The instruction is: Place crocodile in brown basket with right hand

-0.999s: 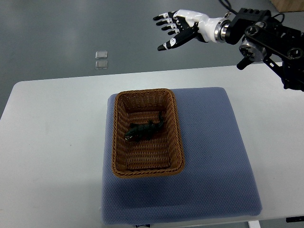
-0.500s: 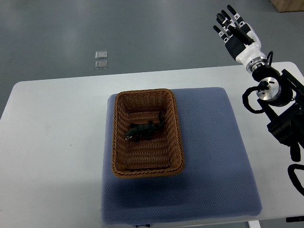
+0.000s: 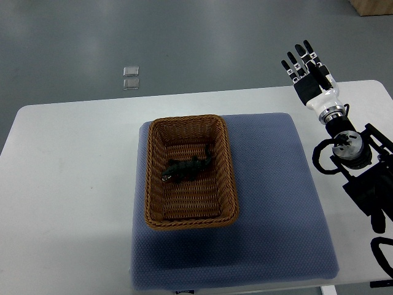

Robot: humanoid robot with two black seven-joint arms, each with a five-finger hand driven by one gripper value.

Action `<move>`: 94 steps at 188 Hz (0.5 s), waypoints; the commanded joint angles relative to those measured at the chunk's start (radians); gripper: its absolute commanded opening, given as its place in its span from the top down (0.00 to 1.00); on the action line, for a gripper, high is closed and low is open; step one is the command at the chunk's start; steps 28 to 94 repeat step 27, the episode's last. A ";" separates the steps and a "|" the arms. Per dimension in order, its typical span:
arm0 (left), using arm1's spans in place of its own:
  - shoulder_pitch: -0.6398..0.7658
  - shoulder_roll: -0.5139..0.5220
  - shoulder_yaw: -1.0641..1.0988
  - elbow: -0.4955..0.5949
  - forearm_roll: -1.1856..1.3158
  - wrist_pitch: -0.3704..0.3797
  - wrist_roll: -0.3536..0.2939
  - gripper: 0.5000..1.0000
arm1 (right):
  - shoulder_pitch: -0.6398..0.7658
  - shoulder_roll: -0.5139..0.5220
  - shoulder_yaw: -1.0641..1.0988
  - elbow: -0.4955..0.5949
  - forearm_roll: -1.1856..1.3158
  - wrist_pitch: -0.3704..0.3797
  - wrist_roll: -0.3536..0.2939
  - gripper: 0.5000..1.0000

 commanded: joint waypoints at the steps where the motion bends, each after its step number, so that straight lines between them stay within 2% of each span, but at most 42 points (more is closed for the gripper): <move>1: 0.000 0.000 0.000 0.000 0.000 0.002 0.000 0.00 | -0.007 0.001 -0.001 0.001 0.000 0.007 0.002 0.14; 94: -0.002 0.000 0.002 0.000 0.000 0.000 -0.001 0.00 | -0.013 0.001 -0.001 0.001 0.000 0.002 0.004 0.14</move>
